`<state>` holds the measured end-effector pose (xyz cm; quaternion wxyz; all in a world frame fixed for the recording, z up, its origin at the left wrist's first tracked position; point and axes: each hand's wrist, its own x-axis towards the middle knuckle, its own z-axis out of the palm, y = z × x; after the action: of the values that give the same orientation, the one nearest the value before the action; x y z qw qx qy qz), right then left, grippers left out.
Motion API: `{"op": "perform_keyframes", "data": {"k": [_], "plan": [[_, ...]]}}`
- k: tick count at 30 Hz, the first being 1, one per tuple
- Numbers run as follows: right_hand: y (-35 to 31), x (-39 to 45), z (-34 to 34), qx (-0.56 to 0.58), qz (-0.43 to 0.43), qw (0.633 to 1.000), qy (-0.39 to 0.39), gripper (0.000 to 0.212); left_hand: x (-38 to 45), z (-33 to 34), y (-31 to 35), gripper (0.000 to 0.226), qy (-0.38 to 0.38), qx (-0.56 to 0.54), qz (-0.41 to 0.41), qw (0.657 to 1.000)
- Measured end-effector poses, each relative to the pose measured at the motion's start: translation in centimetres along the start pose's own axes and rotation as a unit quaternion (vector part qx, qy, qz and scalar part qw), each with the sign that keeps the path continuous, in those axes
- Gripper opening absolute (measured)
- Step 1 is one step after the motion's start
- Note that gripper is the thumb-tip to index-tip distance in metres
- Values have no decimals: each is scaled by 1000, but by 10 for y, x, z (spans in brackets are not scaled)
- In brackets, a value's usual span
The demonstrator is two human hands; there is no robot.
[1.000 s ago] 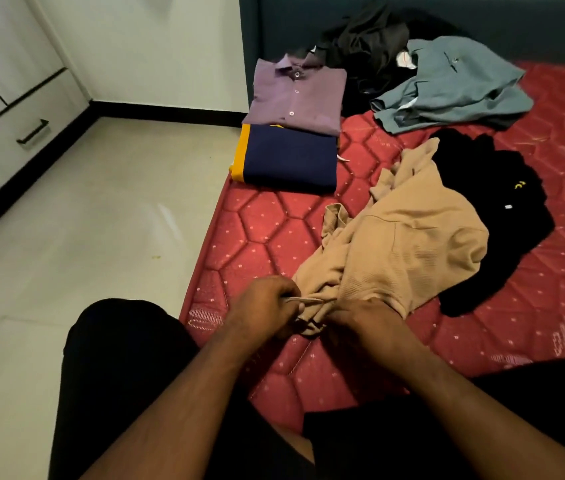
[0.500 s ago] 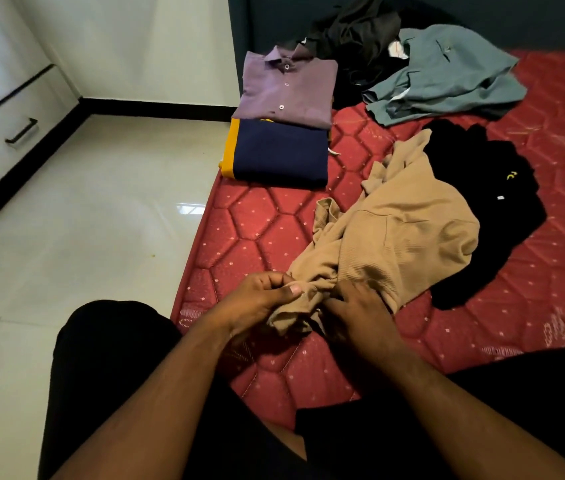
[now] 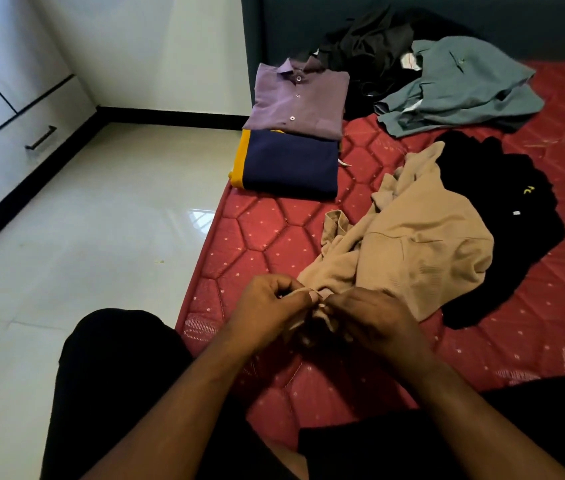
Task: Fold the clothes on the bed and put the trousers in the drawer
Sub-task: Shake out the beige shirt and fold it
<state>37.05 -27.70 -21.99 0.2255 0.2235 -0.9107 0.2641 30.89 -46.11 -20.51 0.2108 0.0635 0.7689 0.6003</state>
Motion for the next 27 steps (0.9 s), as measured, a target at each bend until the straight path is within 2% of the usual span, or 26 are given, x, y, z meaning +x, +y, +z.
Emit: {"op": "perform_keyframes", "data": {"k": [2,5,10,13,15,18,22,24,27], "plan": [[-1,0,3,21,14,1000,0,38,0,4,-1,19,-42,-42,-36,998],[-2,-4,5,28,24,999,15,38,3,-1,-4,19,-73,-78,-71,992],[0,-7,13,35,21,998,42,20,10,-7,-14,19,-121,-61,-80,988],[2,-11,19,66,46,996,27,16,12,-8,-21,23,-138,-56,-75,986],[1,-13,21,91,67,993,19,14,10,-10,-22,17,-153,-52,-60,985],[2,-14,22,143,140,979,30,16,9,-10,-23,12,-159,-16,-3,987],[9,-15,24,152,175,973,-1,39,9,-3,-30,16,-116,104,141,978],[13,-15,23,145,164,976,-15,30,9,-1,-31,17,-100,132,199,966],[15,-14,18,126,151,980,-15,17,9,1,-29,21,-80,150,237,957]]}}
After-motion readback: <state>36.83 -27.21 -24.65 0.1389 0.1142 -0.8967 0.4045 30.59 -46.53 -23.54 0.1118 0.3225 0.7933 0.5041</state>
